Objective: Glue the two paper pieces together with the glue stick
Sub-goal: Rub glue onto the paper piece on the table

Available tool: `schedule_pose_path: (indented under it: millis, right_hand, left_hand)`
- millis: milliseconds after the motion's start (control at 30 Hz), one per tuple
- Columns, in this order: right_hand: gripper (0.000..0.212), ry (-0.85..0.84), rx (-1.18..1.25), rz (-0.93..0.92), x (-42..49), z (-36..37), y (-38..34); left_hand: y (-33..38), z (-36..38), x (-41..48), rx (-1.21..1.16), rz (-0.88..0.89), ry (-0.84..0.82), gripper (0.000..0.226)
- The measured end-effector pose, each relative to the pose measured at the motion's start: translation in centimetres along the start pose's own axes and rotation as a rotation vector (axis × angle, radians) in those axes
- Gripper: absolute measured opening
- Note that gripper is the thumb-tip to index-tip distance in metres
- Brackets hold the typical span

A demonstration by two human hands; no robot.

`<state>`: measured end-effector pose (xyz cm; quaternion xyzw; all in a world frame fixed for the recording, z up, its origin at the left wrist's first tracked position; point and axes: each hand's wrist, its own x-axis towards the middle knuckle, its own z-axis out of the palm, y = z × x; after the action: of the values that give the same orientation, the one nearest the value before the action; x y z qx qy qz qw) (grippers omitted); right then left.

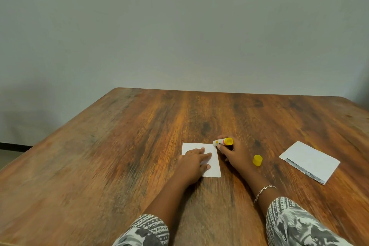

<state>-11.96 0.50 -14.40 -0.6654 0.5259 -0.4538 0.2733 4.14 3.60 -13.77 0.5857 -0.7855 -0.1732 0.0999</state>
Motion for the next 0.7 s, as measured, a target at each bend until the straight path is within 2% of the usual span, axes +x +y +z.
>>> schedule_pose_path:
  millis: [700]
  right_hand:
    - [0.014,-0.008,-0.044,-0.022,-1.7,-0.5,-0.7]
  left_hand:
    - [0.0,0.3,0.2,-0.031,-0.020,0.027,0.045]
